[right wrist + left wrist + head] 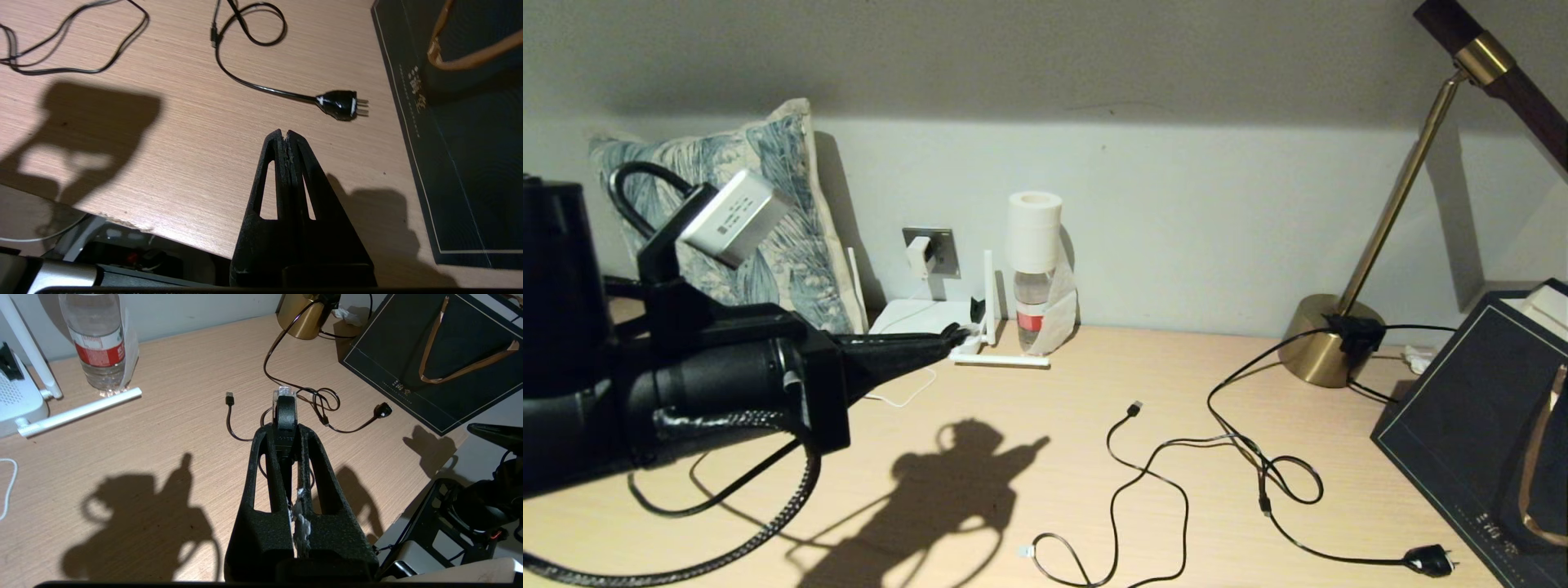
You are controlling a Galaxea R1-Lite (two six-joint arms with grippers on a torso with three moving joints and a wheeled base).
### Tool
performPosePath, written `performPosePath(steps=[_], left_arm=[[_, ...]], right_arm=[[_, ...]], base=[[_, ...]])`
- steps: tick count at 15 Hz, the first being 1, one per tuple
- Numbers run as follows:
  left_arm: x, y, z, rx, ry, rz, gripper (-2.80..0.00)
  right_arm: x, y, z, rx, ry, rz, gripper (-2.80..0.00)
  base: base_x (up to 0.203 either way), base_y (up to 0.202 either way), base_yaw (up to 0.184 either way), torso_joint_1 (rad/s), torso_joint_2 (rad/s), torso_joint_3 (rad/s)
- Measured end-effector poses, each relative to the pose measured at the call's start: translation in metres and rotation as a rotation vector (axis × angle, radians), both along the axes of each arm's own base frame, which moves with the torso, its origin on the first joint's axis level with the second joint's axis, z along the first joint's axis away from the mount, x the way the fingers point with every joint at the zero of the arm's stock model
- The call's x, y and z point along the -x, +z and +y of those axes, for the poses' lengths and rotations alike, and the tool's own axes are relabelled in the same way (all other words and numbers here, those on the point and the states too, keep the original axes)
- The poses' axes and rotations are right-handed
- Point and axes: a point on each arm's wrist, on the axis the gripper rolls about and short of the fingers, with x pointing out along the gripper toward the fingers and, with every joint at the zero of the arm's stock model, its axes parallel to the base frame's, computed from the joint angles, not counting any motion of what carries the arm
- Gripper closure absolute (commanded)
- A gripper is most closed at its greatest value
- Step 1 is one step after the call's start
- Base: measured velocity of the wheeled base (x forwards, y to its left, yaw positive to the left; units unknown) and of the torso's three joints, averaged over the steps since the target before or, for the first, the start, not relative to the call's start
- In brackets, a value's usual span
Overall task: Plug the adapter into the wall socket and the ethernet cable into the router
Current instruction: Align cable and router interface
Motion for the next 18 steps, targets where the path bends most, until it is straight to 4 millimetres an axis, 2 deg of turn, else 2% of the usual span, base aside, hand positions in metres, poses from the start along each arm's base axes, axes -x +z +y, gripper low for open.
performPosePath(steps=[3, 6, 11, 18], left_arm=[[-0.004, -0.01, -0.001, -0.019, 0.022, 0.034, 0.0], [-0.011, -0.023, -0.001, -0.077, 0.166, 0.055, 0.0], [-0.04, -0.045, -0.004, -0.125, 0.42, 0.024, 0.0], [-0.085, -0.093, -0.004, -0.177, 0.584, 0.055, 0.0]], right_arm=[[0.002, -0.003, 0.001, 0.038, -0.099, 0.021, 0.0], [0.002, -0.004, 0.002, 0.059, -0.159, 0.03, 0.0], [0.004, -0.003, 0.003, 0.097, -0.259, 0.01, 0.0], [0.021, -0.014, 0.006, 0.032, -0.142, -0.169, 0.0]], base=[[0.0, 0.0, 0.0, 0.0, 0.0, 0.0], [0.0, 0.0, 0.0, 0.0, 0.0, 0.0], [0.0, 0.0, 0.0, 0.0, 0.0, 0.0], [0.0, 0.0, 0.0, 0.0, 0.0, 0.0]])
